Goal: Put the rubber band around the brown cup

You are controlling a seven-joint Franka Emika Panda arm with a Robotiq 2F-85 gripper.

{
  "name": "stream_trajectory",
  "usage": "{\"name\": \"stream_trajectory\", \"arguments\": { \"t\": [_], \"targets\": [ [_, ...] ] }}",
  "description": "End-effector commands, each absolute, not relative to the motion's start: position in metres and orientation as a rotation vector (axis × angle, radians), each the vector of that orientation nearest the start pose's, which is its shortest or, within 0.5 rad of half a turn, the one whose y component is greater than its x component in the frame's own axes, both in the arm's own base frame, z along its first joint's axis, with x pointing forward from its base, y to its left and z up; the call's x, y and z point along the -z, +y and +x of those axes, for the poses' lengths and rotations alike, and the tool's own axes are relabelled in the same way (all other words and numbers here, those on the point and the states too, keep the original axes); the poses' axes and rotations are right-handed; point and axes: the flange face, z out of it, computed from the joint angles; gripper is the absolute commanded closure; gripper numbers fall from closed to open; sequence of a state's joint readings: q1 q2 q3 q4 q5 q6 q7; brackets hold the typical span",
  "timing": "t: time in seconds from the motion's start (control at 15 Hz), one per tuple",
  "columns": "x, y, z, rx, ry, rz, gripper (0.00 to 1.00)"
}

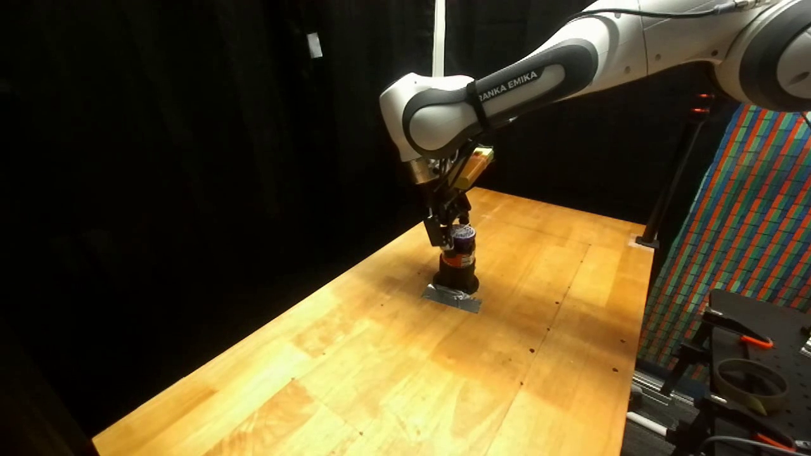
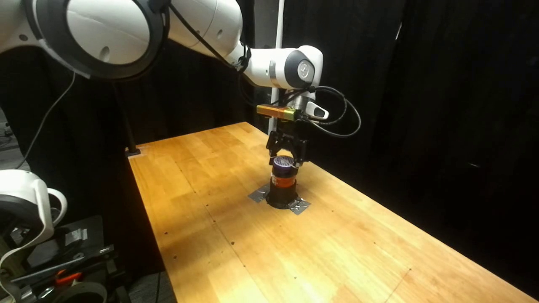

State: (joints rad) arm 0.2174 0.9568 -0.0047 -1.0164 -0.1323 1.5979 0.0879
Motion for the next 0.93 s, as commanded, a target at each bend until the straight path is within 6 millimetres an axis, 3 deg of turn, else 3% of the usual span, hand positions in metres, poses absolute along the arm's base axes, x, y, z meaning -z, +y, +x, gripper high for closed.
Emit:
{"name": "stream_trajectory", "arguments": {
  "t": [0.0,0.87],
  "targets": [
    [-0.251,0.136,0.707,-0.588,-0.334,-3.252,0.0],
    [-0.251,0.115,0.656,-0.371,-0.396,-3.235,0.0]
  ]
}}
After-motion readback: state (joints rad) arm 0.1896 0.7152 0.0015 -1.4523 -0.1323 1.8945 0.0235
